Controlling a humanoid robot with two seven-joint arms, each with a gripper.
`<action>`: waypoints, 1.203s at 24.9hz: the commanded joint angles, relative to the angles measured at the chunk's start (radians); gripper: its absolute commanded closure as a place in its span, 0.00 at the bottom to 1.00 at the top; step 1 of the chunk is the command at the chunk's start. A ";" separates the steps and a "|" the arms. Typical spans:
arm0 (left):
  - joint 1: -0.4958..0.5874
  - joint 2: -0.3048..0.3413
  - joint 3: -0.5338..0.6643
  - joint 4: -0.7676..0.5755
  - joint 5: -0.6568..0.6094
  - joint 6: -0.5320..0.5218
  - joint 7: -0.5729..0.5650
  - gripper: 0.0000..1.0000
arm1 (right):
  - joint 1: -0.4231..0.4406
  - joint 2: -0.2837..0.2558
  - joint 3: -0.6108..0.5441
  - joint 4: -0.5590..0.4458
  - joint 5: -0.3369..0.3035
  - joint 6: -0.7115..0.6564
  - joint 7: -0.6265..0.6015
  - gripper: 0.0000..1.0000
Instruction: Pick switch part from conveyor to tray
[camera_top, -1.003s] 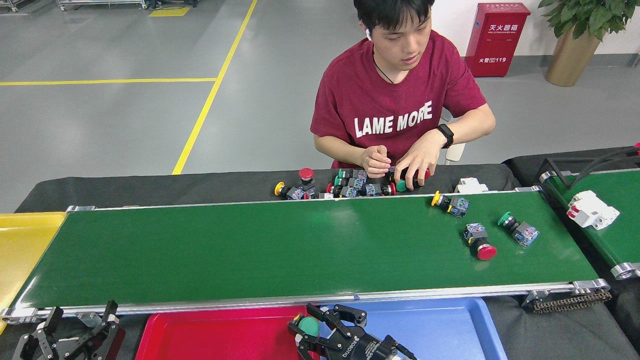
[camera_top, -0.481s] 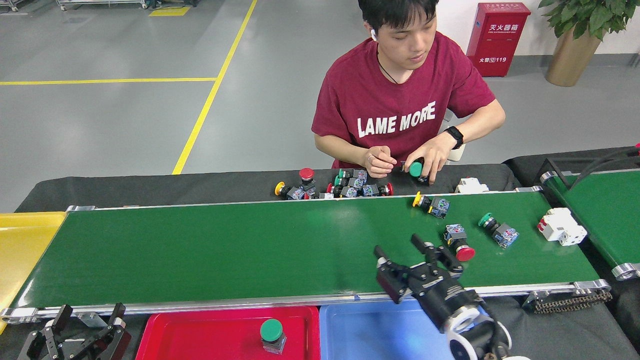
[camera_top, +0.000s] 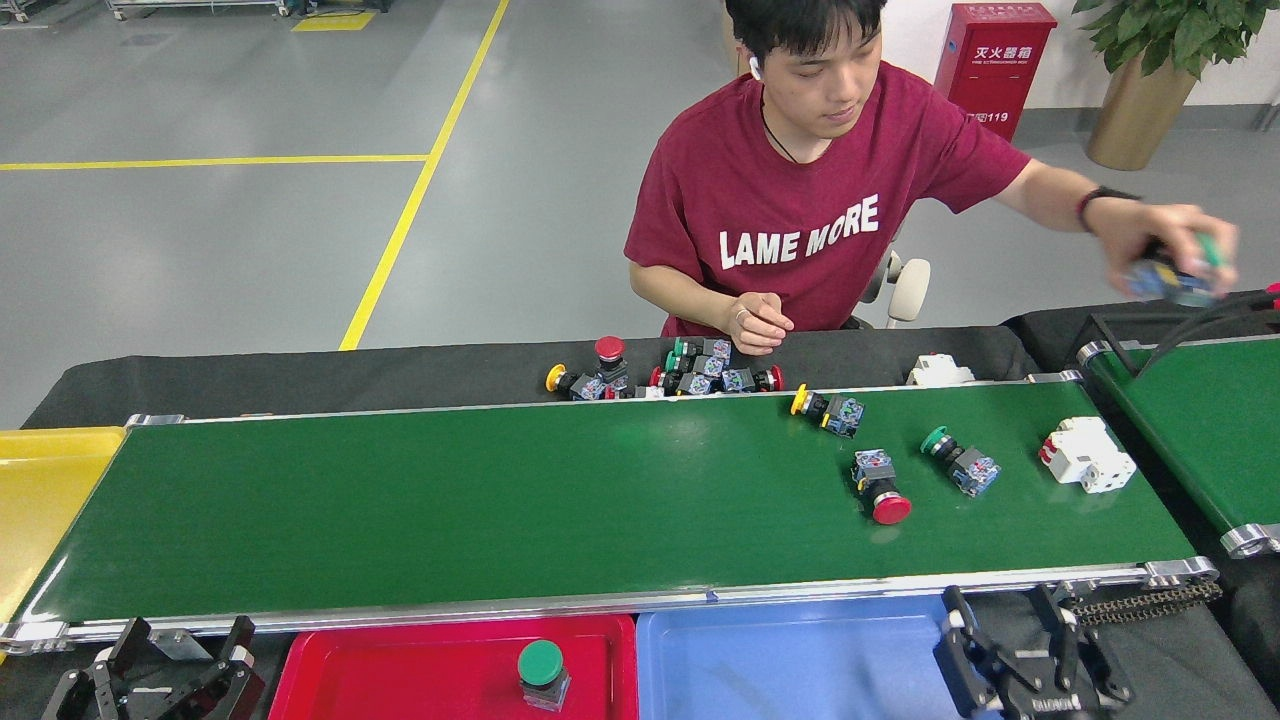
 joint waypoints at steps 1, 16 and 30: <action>-0.003 0.006 0.004 -0.012 0.004 -0.002 0.008 0.00 | -0.033 -0.004 -0.002 -0.014 0.003 -0.001 -0.014 0.04; -0.007 0.008 0.004 -0.006 0.004 -0.001 0.008 0.00 | -0.611 0.054 0.417 0.548 0.117 0.344 0.075 0.07; -0.009 0.008 0.005 -0.006 0.004 0.001 0.008 0.00 | -0.637 0.039 0.468 0.537 0.037 0.133 0.142 0.97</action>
